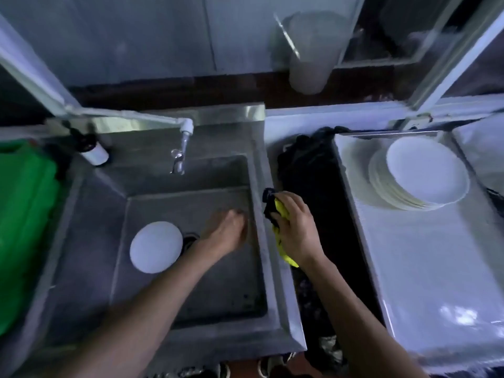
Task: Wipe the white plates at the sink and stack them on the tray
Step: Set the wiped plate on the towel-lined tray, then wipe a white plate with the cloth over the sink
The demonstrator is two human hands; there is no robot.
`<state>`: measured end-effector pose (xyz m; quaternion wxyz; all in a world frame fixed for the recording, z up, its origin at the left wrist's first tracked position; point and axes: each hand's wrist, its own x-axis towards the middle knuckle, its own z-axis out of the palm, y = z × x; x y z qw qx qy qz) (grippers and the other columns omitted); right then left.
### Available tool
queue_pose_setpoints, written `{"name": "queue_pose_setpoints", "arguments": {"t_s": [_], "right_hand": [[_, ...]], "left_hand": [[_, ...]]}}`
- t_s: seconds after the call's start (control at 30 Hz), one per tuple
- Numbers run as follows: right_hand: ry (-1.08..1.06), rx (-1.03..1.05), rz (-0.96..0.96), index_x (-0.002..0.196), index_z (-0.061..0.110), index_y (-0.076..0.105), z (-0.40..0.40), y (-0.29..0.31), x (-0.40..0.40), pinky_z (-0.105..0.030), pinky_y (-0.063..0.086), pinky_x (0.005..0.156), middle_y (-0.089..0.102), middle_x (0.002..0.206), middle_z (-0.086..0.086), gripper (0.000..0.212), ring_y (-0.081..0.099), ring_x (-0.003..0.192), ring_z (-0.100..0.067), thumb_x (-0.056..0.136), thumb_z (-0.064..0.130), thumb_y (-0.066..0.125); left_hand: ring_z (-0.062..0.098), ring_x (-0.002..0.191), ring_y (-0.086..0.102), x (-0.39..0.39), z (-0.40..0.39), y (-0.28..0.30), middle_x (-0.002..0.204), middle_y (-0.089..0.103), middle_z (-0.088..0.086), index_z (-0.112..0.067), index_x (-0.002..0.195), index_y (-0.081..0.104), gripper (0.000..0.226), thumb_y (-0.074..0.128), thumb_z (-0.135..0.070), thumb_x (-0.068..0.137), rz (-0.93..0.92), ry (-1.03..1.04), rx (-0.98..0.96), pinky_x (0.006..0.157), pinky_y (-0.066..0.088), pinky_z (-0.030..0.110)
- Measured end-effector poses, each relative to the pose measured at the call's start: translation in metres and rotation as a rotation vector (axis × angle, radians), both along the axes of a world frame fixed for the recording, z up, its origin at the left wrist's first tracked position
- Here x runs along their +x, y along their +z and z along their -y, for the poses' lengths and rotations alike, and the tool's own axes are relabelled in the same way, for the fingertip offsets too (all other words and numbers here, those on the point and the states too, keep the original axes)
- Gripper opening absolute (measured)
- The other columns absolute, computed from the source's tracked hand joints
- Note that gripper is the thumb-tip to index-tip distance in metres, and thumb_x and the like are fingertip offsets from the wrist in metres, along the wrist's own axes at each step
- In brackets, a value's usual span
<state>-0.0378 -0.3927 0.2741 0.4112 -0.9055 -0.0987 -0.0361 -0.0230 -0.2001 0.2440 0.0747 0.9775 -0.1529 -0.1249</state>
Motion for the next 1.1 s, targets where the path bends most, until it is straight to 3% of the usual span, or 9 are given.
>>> {"name": "queue_pose_setpoints", "arguments": {"t_s": [0.1, 0.2, 0.3, 0.47, 0.53, 0.7, 0.87, 1.0, 1.1], "right_hand": [[0.104, -0.035, -0.026, 0.134, 0.008, 0.059, -0.061, -0.015, -0.002, -0.043, 0.050, 0.097, 0.058, 0.132, -0.009, 0.040, 0.057, 0.116, -0.034, 0.094, 0.004, 0.063], [0.187, -0.073, -0.082, 0.135, 0.010, 0.058, -0.118, -0.035, -0.006, -0.044, 0.050, 0.096, 0.057, 0.131, -0.009, 0.040, 0.057, 0.114, -0.035, 0.095, 0.007, 0.061], [0.254, -0.120, -0.132, 0.135, 0.013, 0.058, -0.170, -0.052, -0.013, -0.047, 0.049, 0.095, 0.057, 0.130, -0.008, 0.041, 0.056, 0.110, -0.037, 0.094, 0.008, 0.062], [0.344, -0.149, -0.187, 0.132, 0.013, 0.059, -0.236, -0.071, -0.021, -0.050, 0.050, 0.094, 0.056, 0.132, -0.006, 0.040, 0.057, 0.113, -0.033, 0.093, 0.006, 0.062], [0.372, -0.153, -0.193, 0.131, 0.015, 0.059, -0.256, -0.080, -0.021, -0.048, 0.051, 0.091, 0.057, 0.132, -0.005, 0.041, 0.058, 0.111, -0.035, 0.092, 0.003, 0.062], [0.432, -0.156, -0.180, 0.122, 0.045, 0.049, -0.293, -0.109, -0.011, -0.035, 0.046, 0.088, 0.051, 0.125, 0.017, 0.056, 0.054, 0.108, -0.027, 0.087, 0.004, 0.062], [0.513, -0.158, -0.320, 0.129, 0.034, 0.060, -0.320, -0.162, 0.012, -0.050, 0.048, 0.098, 0.052, 0.134, 0.006, 0.045, 0.055, 0.116, -0.033, 0.092, 0.007, 0.056], [0.564, -0.260, -0.349, 0.140, 0.022, 0.055, -0.338, -0.209, 0.030, -0.047, 0.038, 0.112, 0.050, 0.145, -0.004, 0.042, 0.045, 0.135, -0.029, 0.099, 0.017, 0.059], [0.613, -0.178, -0.415, 0.133, 0.034, 0.059, -0.347, -0.235, 0.037, -0.052, 0.046, 0.102, 0.052, 0.138, 0.004, 0.043, 0.052, 0.125, -0.033, 0.095, 0.014, 0.056]], "left_hand": [[0.028, 0.095, 0.067, -0.028, -0.069, -0.006, 0.102, 0.071, 0.010, -0.012, 0.096, 0.072, 0.018, 0.055, -0.008, 0.090, 0.003, 0.118, 0.013, 0.080, 0.050, 0.034], [0.035, 0.089, 0.066, -0.052, -0.132, -0.014, 0.095, 0.070, 0.012, -0.012, 0.087, 0.069, 0.014, 0.055, -0.011, 0.083, 0.002, 0.257, -0.037, 0.069, 0.048, 0.036], [0.036, 0.096, 0.066, -0.074, -0.188, -0.033, 0.103, 0.071, 0.010, -0.014, 0.099, 0.072, 0.023, 0.053, -0.013, 0.086, -0.041, 0.363, -0.035, 0.068, 0.047, 0.037], [0.032, 0.110, 0.064, -0.101, -0.264, -0.069, 0.124, 0.070, 0.004, -0.022, 0.125, 0.067, 0.035, 0.051, -0.022, 0.094, -0.097, 0.514, -0.073, 0.083, 0.056, 0.040], [0.031, 0.112, 0.064, -0.109, -0.283, -0.082, 0.125, 0.070, 0.004, -0.024, 0.127, 0.066, 0.036, 0.052, -0.024, 0.095, -0.093, 0.569, -0.087, 0.085, 0.054, 0.038], [0.029, 0.112, 0.065, -0.115, -0.316, -0.124, 0.124, 0.071, 0.005, -0.026, 0.132, 0.064, 0.035, 0.051, -0.026, 0.099, -0.136, 0.720, -0.160, 0.091, 0.053, 0.038], [0.027, 0.119, 0.062, -0.107, -0.341, -0.183, 0.132, 0.068, 0.002, -0.024, 0.131, 0.066, 0.035, 0.049, -0.022, 0.100, -0.263, 0.974, -0.309, 0.100, 0.051, 0.040], [0.027, 0.122, 0.061, -0.105, -0.355, -0.231, 0.131, 0.069, 0.003, -0.018, 0.122, 0.071, 0.033, 0.049, -0.019, 0.097, -0.276, 1.178, -0.437, 0.093, 0.044, 0.030], [0.027, 0.125, 0.059, -0.100, -0.362, -0.263, 0.134, 0.066, 0.007, -0.014, 0.127, 0.068, 0.033, 0.052, -0.022, 0.099, -0.294, 1.309, -0.474, 0.099, 0.044, 0.033]]}}
